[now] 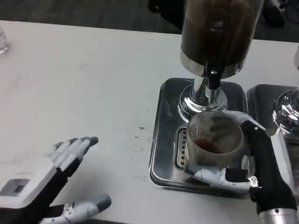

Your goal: Grasp the cup under the faucet to collect the drink, then remove the cup.

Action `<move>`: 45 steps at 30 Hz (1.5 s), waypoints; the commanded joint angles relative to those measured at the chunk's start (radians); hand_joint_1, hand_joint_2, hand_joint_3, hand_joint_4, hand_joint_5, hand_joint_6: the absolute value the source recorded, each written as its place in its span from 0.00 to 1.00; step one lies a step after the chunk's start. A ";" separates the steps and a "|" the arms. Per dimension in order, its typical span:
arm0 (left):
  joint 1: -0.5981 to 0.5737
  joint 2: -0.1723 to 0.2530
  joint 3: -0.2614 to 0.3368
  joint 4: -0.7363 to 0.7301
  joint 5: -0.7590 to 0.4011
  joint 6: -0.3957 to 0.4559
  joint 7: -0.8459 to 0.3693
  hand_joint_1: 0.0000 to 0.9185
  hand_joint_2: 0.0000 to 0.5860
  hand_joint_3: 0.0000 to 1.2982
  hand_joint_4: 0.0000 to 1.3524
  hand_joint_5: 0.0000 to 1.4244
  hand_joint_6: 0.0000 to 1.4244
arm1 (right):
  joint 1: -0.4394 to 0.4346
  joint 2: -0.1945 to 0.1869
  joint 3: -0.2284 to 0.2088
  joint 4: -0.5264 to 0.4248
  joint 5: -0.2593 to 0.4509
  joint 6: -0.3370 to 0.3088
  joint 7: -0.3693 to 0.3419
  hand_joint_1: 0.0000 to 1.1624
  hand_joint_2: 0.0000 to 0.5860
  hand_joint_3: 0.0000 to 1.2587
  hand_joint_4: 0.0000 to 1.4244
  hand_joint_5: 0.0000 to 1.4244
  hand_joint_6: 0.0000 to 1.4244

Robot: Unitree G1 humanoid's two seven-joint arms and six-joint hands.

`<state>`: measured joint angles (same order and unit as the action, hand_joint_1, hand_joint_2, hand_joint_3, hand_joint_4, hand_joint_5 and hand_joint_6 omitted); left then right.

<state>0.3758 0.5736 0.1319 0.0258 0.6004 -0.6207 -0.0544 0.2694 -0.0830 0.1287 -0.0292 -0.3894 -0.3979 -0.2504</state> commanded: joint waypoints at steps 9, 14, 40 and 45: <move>0.166 -0.004 0.009 -0.159 0.063 0.051 0.038 0.00 0.20 0.00 0.00 0.00 0.00 | 0.120 -0.060 0.003 -0.203 0.031 -0.008 0.124 0.93 0.14 0.62 0.57 0.68 0.92; 0.212 -0.024 0.009 -0.206 0.101 0.077 0.062 0.00 0.20 0.00 0.00 0.00 0.00 | 0.164 -0.066 0.005 -0.258 0.041 -0.015 0.152 0.93 0.14 0.62 0.57 0.68 0.92; 0.269 -0.085 -0.021 -0.300 0.163 0.156 0.110 0.00 0.21 0.00 0.00 0.00 0.00 | 0.228 -0.073 -0.011 -0.317 0.064 -0.029 0.184 0.91 0.15 0.62 0.57 0.68 0.92; 0.264 -0.080 -0.024 -0.299 0.161 0.160 0.110 0.00 0.21 0.00 0.00 0.00 0.00 | 0.231 -0.068 -0.019 -0.321 0.066 -0.021 0.183 0.91 0.15 0.62 0.57 0.68 0.92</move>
<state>0.6376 0.4917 0.1082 -0.2620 0.7598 -0.4689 0.0419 0.5032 -0.1615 0.1225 -0.3160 -0.3420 -0.3955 -0.0543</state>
